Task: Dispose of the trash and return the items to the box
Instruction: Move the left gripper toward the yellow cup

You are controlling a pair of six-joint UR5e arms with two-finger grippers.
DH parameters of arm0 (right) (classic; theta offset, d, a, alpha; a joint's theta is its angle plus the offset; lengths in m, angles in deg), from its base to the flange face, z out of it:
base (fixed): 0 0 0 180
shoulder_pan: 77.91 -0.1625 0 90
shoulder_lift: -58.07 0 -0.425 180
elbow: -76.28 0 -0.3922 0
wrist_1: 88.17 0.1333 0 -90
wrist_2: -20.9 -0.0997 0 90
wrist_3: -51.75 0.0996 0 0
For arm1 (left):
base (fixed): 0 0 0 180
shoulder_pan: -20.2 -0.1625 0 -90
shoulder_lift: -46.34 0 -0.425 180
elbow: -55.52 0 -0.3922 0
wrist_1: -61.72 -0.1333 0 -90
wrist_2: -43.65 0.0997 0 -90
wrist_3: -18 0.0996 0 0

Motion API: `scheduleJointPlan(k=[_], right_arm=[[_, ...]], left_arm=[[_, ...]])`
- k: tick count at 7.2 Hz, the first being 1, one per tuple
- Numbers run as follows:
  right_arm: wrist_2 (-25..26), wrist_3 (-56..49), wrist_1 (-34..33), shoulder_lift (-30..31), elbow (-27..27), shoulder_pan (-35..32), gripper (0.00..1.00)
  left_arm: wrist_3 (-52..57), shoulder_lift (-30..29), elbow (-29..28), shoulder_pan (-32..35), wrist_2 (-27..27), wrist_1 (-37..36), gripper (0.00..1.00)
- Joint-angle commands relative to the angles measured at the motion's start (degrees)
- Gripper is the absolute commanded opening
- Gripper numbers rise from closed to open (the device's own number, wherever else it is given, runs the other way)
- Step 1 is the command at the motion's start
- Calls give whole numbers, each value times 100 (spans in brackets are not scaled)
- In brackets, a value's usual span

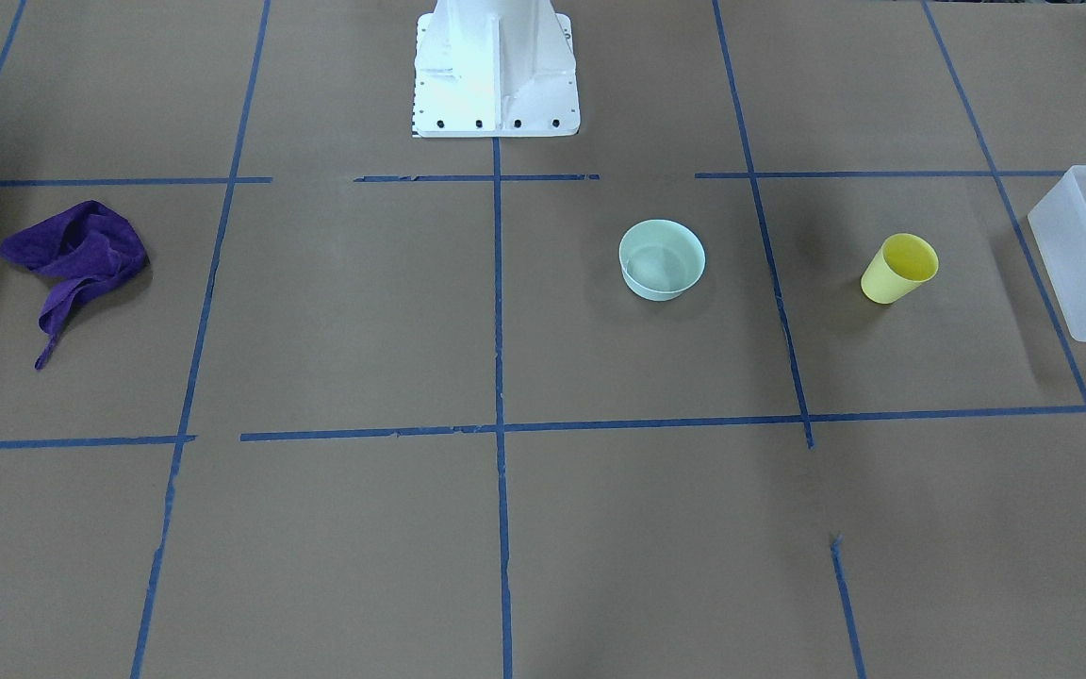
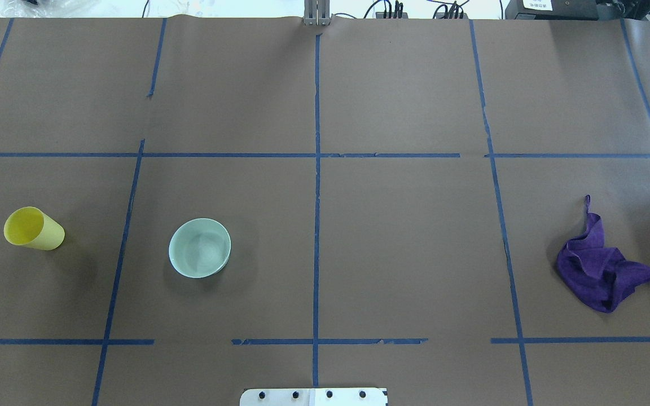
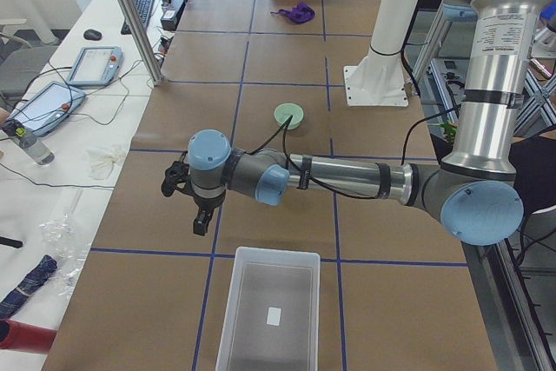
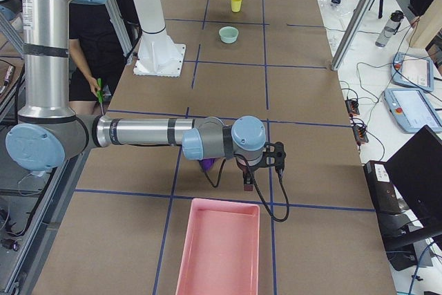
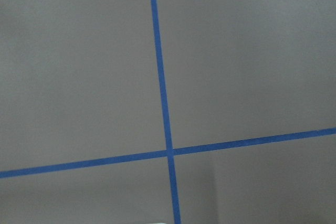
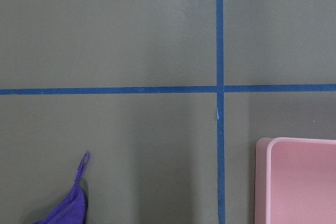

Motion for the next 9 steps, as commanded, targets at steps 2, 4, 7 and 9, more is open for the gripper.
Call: scheduleJointPlan(k=[2, 4, 7, 9], right_arm=[[-7, 0, 10, 4, 59, -26, 100], [-16, 0, 10, -5, 94, -26, 100], [133, 97, -60, 65, 437, -35, 100], [168, 88, -52, -4, 428, -9, 100]], left_arm=[[-100, 26, 219, -611, 15, 210, 100], [-1096, 192, 411, -997, 120, 341, 100], [-3304, 860, 1403, -2033, 753, 817, 100], [-3894, 1246, 1414, -2500, 989, 1349, 100]])
